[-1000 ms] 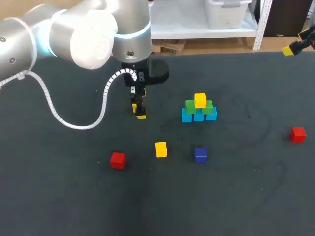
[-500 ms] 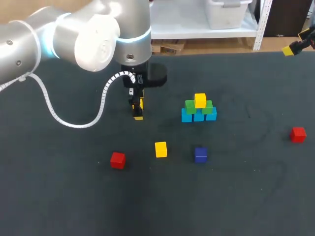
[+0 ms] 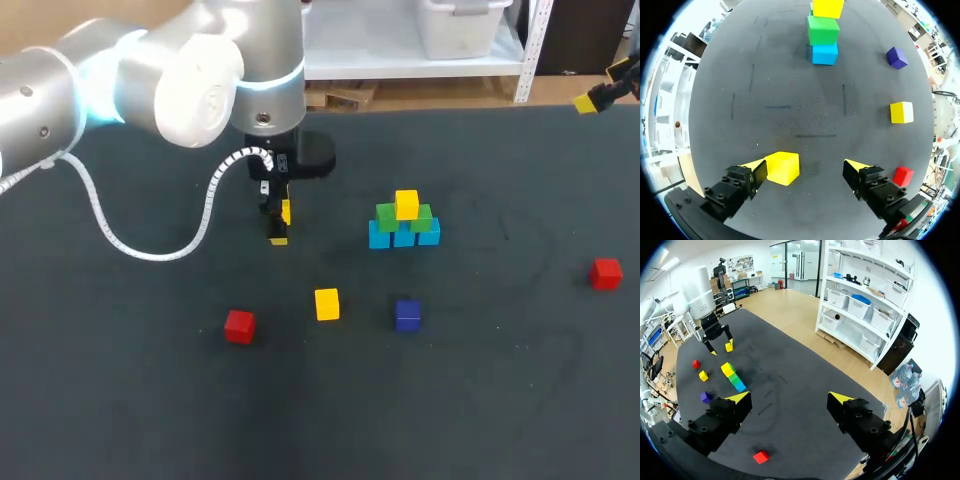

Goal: Place the blue cubes, place green cubes on the blue cubes, place the yellow cubes on the green cubes, then place the red cubes on the yellow cubes, and place purple cube on the red cubes.

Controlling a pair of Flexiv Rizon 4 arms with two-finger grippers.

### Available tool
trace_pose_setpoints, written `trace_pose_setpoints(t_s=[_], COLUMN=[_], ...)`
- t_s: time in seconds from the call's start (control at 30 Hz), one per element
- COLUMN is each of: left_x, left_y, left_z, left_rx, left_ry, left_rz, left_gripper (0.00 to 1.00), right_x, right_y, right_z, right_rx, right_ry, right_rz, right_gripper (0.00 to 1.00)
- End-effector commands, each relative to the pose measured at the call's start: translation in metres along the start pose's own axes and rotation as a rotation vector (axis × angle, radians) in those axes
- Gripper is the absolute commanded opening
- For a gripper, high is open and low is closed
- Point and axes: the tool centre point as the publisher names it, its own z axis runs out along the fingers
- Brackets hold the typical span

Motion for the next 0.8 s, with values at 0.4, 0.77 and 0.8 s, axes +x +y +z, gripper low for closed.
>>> trace_pose_setpoints(t_s=[0.4, 0.77, 0.8], left_x=[-0.012, 0.002, 0.003], left_y=[0.002, 0.012, 0.013], left_z=[-0.019, -0.003, -0.003], left_rx=[-0.059, -0.030, -0.029], left_ry=[0.009, 0.051, 0.052], left_rz=[0.022, 0.032, 0.034], left_gripper=[1.00, 1.00, 1.00], right_x=[0.000, 0.000, 0.000], right_y=[0.000, 0.000, 0.000], right_z=[0.000, 0.000, 0.000], right_rx=[-0.002, -0.002, -0.002], right_ry=[-0.002, -0.002, -0.002], right_rz=[-0.001, -0.001, -0.001], right_gripper=[1.00, 1.00, 1.00])
